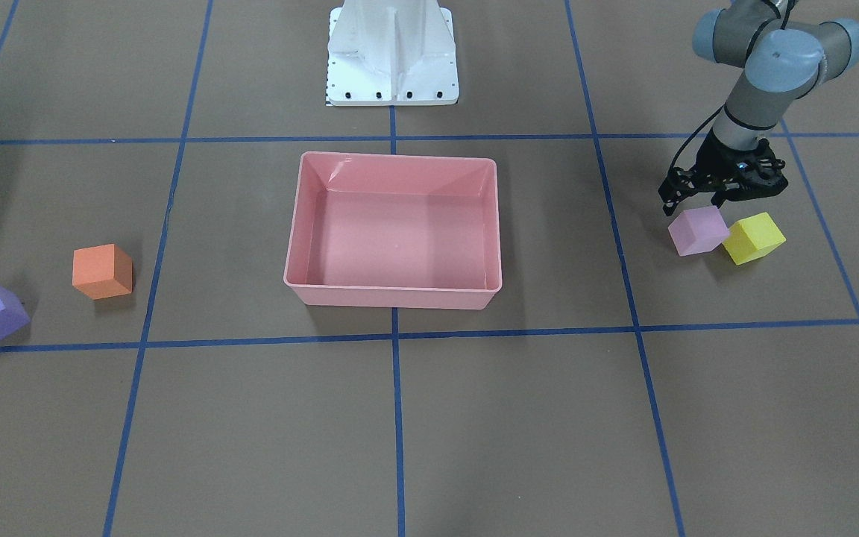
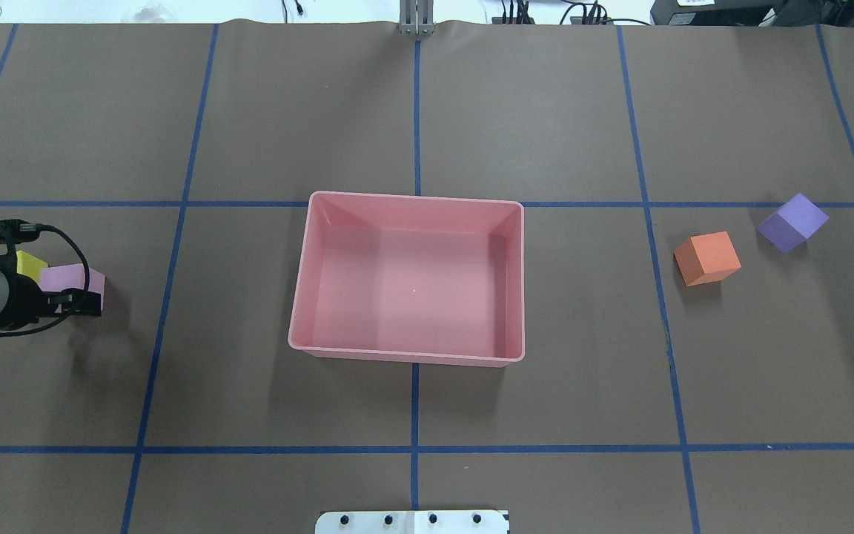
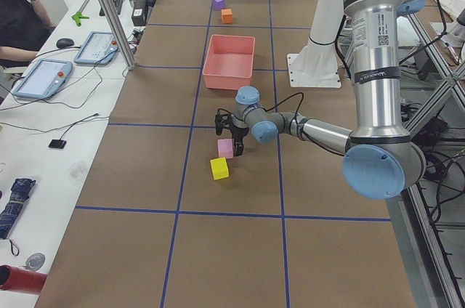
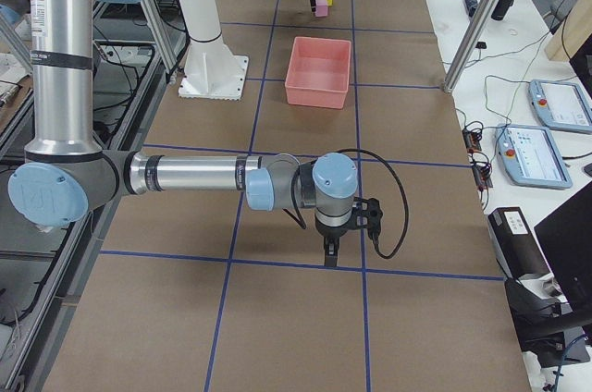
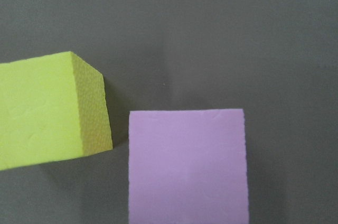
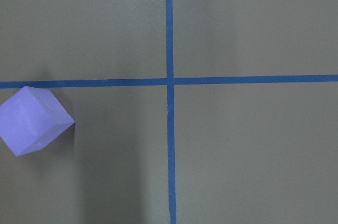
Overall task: Place blocks into pink bin with both arms
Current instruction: 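Lower the left gripper onto the pink cube beside the yellow cube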
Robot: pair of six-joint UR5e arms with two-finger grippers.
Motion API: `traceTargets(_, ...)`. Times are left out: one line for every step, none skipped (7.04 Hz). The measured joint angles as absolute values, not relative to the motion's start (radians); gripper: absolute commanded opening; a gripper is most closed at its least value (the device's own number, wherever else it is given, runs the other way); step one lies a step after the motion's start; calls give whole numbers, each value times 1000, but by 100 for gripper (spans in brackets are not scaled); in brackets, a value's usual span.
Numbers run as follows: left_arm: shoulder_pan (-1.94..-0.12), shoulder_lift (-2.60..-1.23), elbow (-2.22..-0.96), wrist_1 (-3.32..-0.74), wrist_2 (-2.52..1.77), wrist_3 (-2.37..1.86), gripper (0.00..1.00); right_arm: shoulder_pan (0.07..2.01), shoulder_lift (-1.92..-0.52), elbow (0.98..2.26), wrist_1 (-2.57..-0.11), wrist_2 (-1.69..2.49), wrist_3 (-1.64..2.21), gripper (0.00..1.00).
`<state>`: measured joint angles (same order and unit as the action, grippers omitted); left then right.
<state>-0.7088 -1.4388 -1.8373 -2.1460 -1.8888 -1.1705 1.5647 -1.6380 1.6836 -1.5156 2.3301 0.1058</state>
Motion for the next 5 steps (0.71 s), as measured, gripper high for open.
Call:
traceTargets(-709, -1444, -1832, -2146, -1887, -1170, 100, 1565, -1638, 1684, -1516, 2330, 106, 100)
traceTargets(-709, -1447, -1827, -2146, -1886, -1169, 100, 1565, -1638, 1684, -1516, 2330, 106, 100)
traceTargets(-709, -1447, -1822, -2146, -1885, -1167, 100, 1565, -1638, 1684, -1516, 2330, 106, 100)
traceTargets(-709, -1448, -1818, -2146, -1885, -1167, 100, 1565, -1638, 1684, -1516, 2330, 106, 100)
traceTargets(-709, -1448, -1815, -2146, -1885, -1167, 100, 1565, -1638, 1684, -1516, 2330, 106, 100)
